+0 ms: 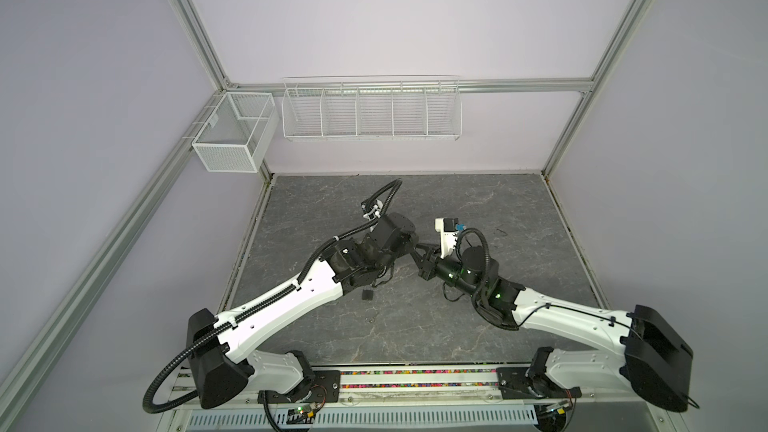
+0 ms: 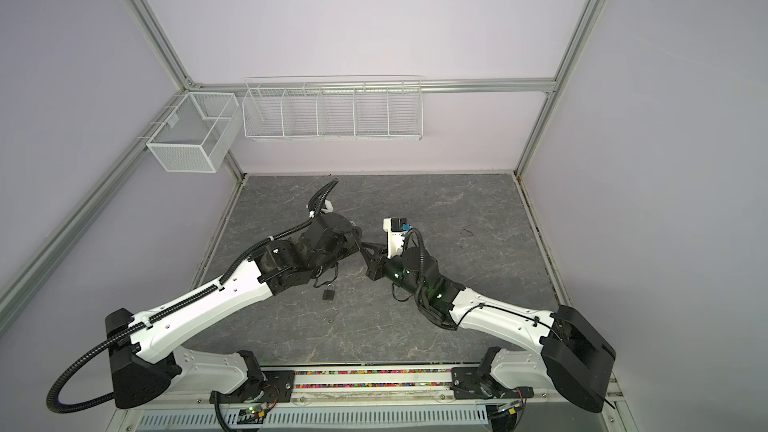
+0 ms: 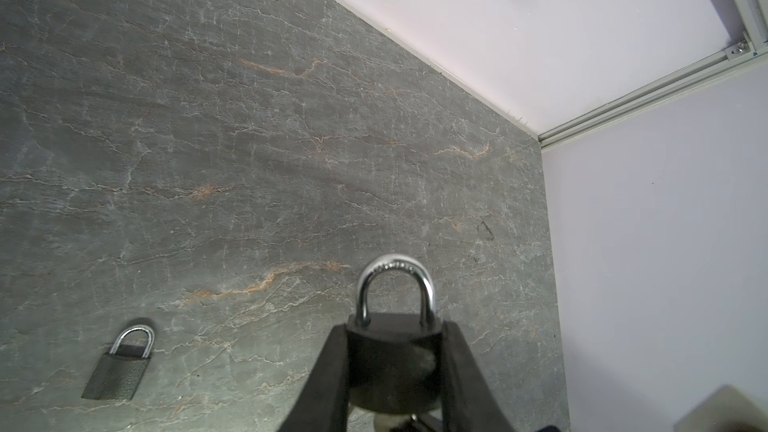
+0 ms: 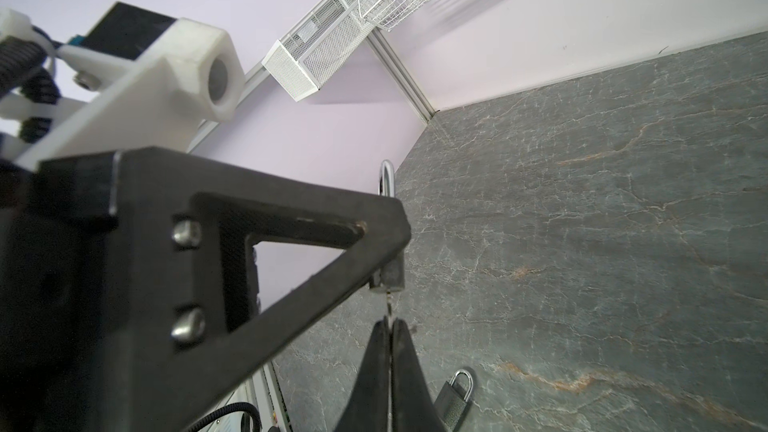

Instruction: Unlock with the key

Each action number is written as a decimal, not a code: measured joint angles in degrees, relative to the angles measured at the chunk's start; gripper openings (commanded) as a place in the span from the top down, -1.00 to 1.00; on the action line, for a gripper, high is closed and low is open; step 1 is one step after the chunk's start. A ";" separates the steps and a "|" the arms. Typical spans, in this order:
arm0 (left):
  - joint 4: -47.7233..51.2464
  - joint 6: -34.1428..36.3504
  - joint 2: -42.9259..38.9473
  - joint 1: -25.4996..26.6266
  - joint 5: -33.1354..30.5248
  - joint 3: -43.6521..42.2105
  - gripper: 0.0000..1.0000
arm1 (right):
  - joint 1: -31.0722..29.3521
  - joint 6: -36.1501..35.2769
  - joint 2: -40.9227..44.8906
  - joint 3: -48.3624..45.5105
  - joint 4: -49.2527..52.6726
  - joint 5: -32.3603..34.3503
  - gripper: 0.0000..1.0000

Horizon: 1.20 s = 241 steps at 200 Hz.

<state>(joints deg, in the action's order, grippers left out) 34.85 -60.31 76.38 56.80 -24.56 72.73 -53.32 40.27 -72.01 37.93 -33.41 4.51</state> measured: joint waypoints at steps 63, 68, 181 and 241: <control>-0.33 0.42 -1.57 0.61 -1.64 0.00 1.00 | 0.79 -0.20 0.00 1.09 -0.04 -1.84 0.72; -0.31 0.48 -1.66 0.59 -1.62 0.00 1.00 | 0.79 -0.24 0.09 1.09 -0.07 -1.97 0.71; -1.42 1.01 -1.77 0.92 -0.87 0.00 1.00 | 1.11 -0.46 1.97 1.22 2.49 -2.71 0.51; -1.81 1.01 -2.03 0.94 -0.39 -0.09 1.00 | 1.11 -0.46 0.39 2.49 2.47 -3.34 0.58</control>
<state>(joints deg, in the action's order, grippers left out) 33.04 -59.31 74.35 57.74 -24.95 72.64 -52.21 39.81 -71.61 40.42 -30.94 1.17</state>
